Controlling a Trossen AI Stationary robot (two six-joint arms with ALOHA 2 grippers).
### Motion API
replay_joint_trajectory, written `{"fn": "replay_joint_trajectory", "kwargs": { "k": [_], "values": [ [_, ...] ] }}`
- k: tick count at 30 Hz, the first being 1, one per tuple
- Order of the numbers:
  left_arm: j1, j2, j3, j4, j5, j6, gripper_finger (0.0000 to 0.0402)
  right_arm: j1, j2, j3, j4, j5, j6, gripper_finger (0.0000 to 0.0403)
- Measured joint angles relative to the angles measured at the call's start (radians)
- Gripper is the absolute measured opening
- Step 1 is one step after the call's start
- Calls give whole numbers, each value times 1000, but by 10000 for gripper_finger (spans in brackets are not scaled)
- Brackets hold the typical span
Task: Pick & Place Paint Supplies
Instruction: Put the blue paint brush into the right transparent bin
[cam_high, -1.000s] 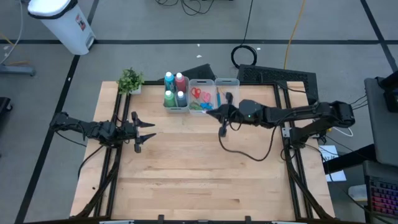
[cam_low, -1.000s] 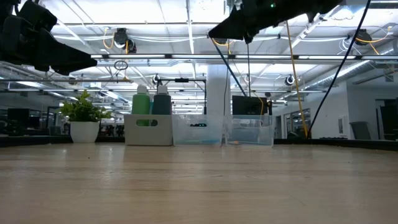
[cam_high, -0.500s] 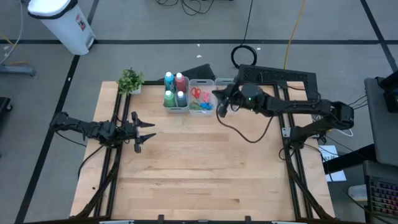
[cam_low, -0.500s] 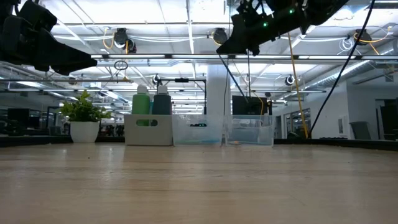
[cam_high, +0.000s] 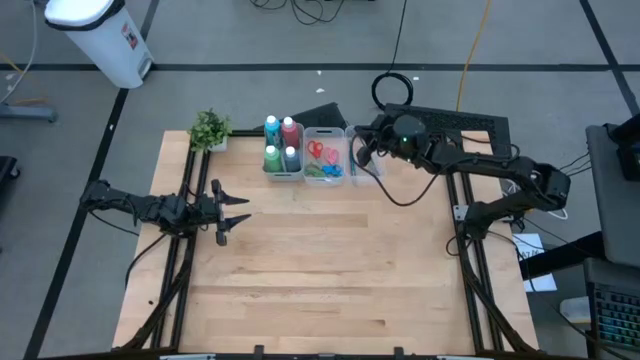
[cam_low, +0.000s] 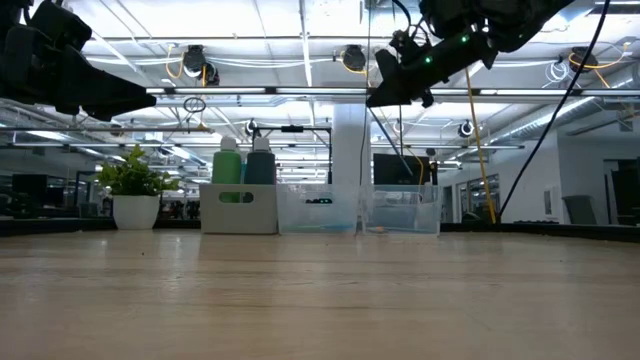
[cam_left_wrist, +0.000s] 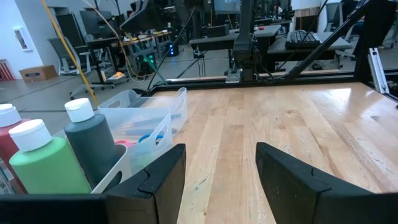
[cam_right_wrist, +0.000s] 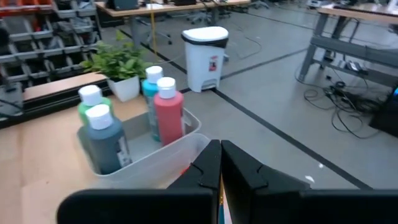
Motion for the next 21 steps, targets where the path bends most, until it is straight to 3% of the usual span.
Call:
{"fn": "replay_joint_trajectory", "kwargs": {
  "k": [21],
  "values": [
    [0,0,0,0,0,0,202,-70,75,0,-9,0,9,0]
  ]
}}
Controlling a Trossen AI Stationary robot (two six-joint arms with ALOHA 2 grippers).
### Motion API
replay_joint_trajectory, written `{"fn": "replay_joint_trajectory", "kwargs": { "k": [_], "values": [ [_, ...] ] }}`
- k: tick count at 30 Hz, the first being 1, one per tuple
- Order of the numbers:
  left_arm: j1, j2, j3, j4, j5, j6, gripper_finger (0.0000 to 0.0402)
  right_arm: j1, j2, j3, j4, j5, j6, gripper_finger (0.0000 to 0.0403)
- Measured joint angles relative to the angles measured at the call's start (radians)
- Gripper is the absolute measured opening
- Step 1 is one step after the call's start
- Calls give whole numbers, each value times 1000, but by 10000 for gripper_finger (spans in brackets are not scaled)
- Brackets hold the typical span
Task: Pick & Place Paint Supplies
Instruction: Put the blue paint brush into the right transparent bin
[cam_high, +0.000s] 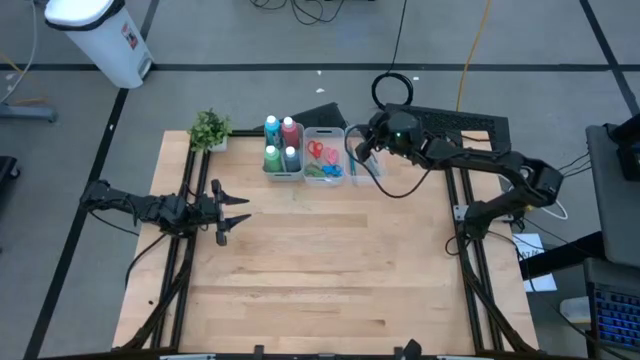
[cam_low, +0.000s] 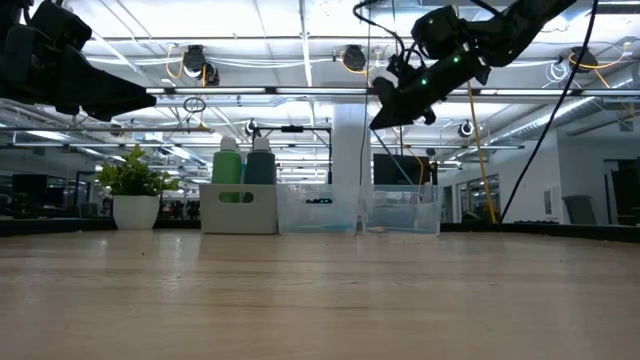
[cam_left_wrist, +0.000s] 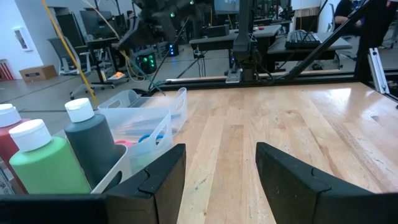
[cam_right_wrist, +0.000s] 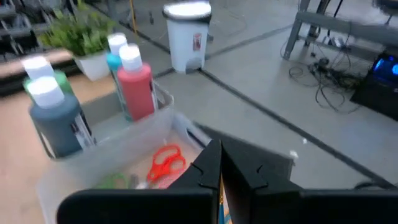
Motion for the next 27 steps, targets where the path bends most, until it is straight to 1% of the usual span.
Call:
{"fn": "replay_joint_trajectory", "kwargs": {
  "k": [19,24,27],
  "values": [
    [0,0,0,0,0,0,202,-5,108,-1,-19,0,39,0],
    [0,0,0,0,0,0,202,-13,109,-2,-25,0,52,0],
    [0,0,0,0,0,0,202,-16,109,-25,-6,0,70,0]
  ]
}}
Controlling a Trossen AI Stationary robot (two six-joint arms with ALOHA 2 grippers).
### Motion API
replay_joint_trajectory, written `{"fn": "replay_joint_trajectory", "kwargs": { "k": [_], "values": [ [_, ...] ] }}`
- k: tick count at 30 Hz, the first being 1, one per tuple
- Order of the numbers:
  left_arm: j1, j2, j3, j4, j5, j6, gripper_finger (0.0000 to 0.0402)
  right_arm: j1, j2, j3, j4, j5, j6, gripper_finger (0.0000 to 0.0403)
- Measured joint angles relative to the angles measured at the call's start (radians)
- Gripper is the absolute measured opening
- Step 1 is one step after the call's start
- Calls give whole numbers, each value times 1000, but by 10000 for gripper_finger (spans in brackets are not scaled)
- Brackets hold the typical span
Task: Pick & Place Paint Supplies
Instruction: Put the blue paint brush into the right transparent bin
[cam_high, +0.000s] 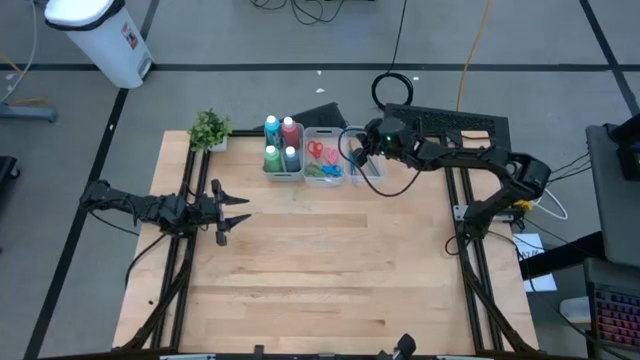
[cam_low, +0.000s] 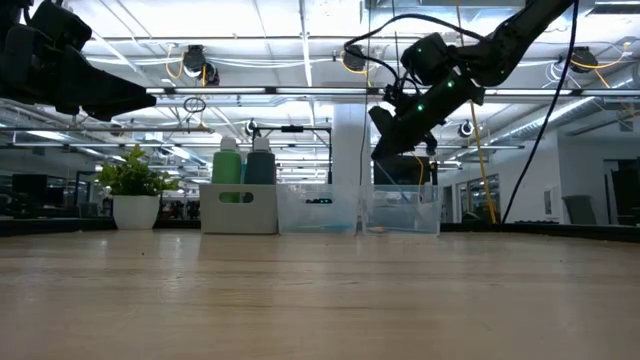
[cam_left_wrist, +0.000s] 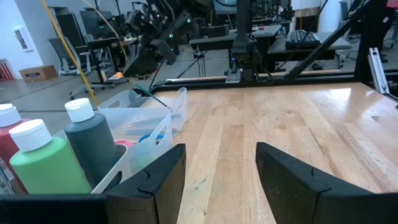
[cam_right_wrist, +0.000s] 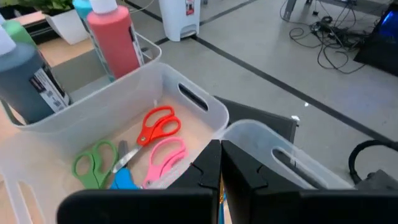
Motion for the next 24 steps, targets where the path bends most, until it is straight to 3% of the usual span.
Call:
{"fn": "replay_joint_trajectory", "kwargs": {
  "k": [10,24],
  "values": [
    [0,0,0,0,0,0,202,-11,0,-121,129,0,33,0],
    [0,0,0,0,0,0,202,-10,0,-133,156,0,33,0]
  ]
}}
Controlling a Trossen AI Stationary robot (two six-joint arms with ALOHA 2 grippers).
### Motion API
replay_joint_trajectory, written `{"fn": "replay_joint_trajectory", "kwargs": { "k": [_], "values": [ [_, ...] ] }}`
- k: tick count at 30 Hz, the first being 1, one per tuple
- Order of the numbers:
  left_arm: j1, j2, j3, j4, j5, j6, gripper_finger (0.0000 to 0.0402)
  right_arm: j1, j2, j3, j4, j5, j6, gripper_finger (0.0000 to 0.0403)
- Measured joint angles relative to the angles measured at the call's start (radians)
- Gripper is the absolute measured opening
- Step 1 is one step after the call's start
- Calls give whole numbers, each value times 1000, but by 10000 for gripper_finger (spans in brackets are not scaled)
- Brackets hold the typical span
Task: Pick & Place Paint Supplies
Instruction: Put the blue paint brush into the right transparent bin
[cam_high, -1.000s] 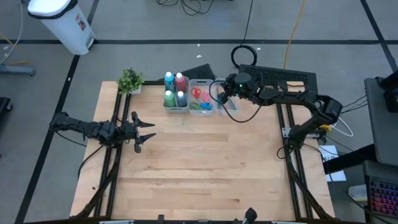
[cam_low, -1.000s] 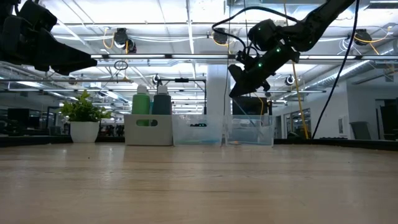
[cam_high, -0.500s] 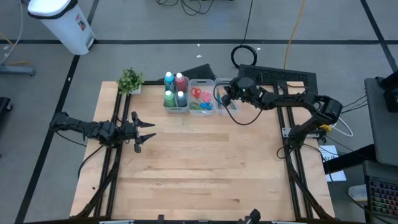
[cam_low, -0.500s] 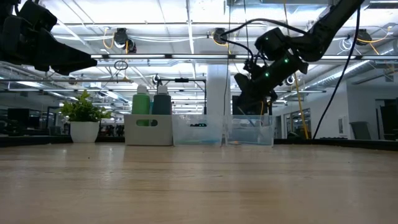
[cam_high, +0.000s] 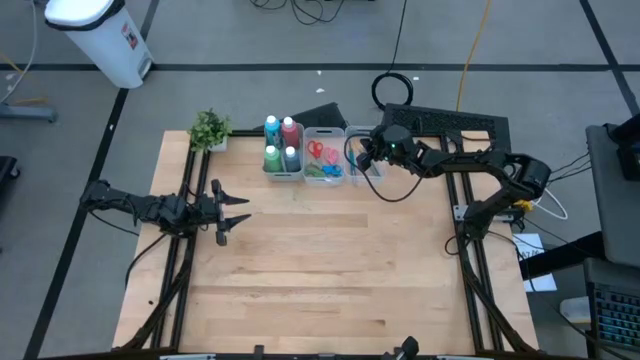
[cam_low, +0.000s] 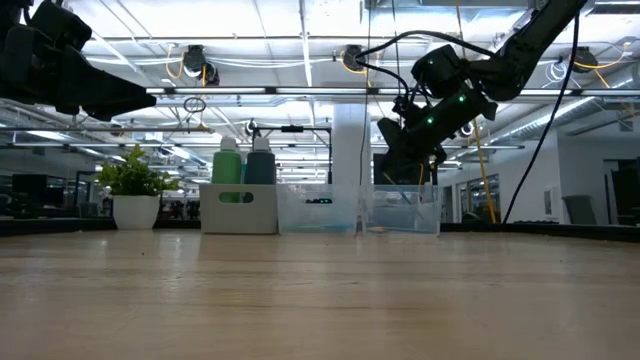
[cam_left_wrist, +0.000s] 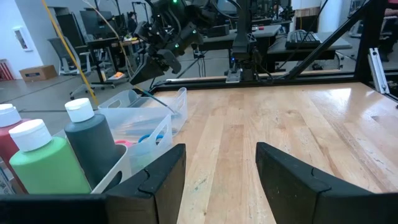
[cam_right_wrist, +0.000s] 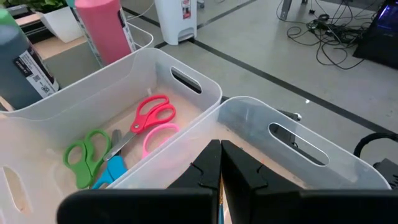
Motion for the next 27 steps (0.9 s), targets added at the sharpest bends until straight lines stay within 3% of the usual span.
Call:
{"fn": "replay_joint_trajectory", "kwargs": {
  "k": [22,27],
  "values": [
    [0,0,0,0,0,0,203,0,0,0,0,31,24,0],
    [0,0,0,0,0,0,202,0,0,0,1,31,23,19]
  ]
}}
